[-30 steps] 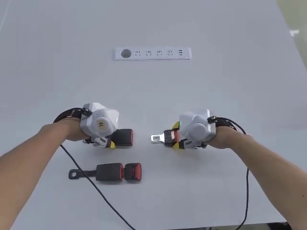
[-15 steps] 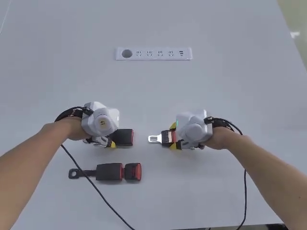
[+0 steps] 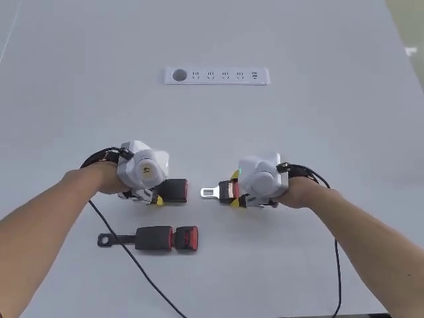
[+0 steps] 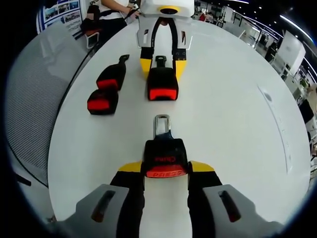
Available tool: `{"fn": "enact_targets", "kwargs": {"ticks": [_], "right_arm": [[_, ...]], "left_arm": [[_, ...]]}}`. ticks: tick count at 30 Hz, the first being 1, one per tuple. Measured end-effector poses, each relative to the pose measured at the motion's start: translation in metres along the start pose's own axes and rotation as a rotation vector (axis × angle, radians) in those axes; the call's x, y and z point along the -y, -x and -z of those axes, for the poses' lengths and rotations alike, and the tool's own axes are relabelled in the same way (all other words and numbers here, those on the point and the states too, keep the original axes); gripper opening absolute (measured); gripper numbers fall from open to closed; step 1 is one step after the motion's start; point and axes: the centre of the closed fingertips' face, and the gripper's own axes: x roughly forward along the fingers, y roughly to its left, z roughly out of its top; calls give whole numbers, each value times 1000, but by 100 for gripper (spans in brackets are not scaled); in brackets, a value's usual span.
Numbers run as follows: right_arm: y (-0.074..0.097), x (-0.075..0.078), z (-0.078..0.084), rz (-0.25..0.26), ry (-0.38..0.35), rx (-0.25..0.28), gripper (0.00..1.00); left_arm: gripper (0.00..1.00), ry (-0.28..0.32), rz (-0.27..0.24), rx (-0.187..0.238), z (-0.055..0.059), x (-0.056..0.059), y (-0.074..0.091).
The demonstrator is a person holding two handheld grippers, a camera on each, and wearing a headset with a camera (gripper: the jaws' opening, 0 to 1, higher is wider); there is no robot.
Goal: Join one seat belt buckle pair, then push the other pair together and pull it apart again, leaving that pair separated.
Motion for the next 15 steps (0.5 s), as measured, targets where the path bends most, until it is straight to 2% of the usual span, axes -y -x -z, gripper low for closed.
{"fn": "enact_targets", "kwargs": {"ticks": [15], "right_arm": [[-10,1,-16,-15,9,-4,31]], "left_arm": [[31,2,5,8,1,-1,-2]]}}
